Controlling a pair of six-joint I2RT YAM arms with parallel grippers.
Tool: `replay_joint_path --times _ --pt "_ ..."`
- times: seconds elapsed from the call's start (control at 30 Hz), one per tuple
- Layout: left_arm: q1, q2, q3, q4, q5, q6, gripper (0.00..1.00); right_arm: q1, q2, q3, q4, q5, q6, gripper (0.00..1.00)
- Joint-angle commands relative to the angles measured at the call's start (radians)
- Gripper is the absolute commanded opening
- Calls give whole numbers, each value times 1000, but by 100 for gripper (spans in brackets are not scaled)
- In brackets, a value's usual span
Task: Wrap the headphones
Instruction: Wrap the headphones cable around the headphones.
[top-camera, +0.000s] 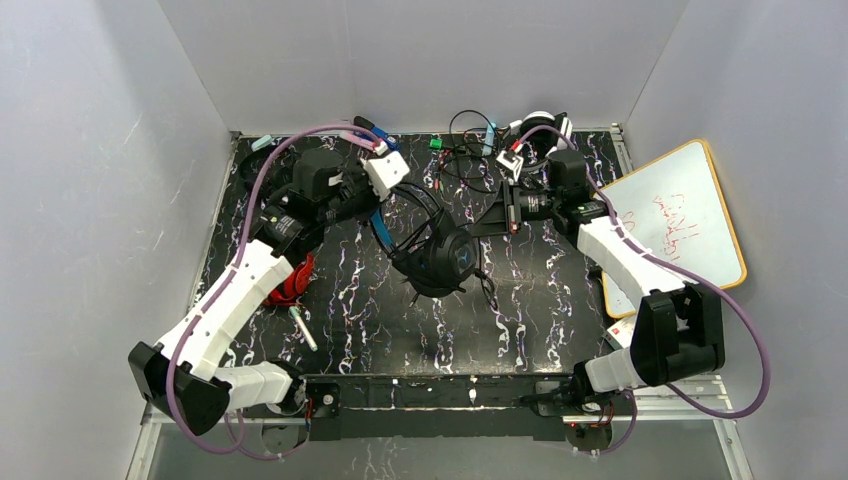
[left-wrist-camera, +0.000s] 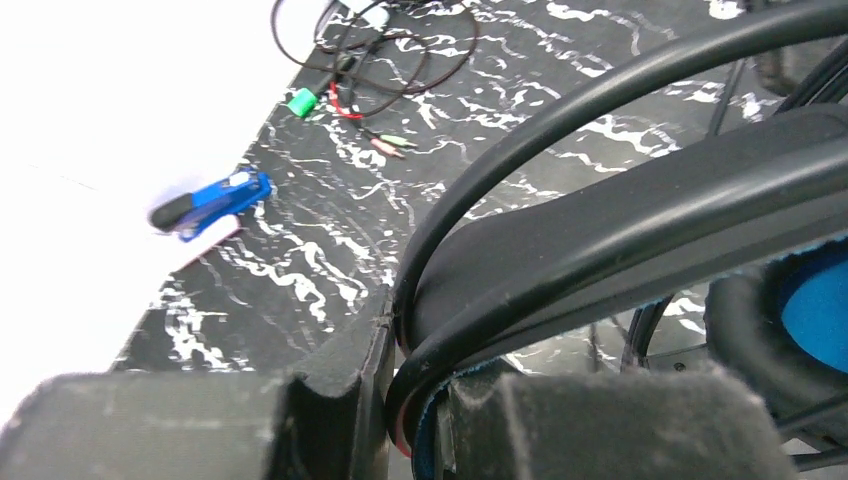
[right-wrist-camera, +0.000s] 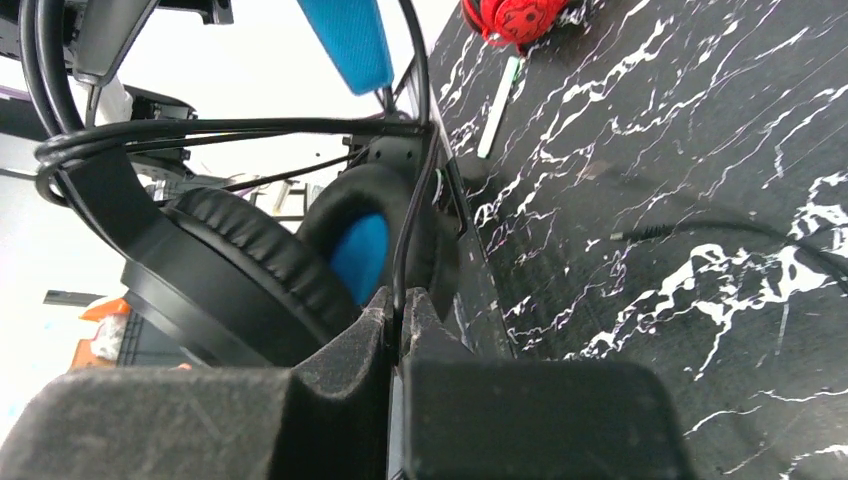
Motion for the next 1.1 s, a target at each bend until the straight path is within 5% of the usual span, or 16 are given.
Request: replay_joint_path --times 0.0,0.23,0.67,1.07 --pt "-48 -20 16 -61 -223 247 0 3 18 59 -70 -30 -45 1" --pt "-121 -40 -123 118 -436 432 0 4 61 91 -94 -78 3 1" --pt "-192 25 -150 122 -600 624 0 4 82 151 -103 -81 33 1" --pt "-202 81 -67 128 -675 548 0 14 62 55 127 -146 233 9"
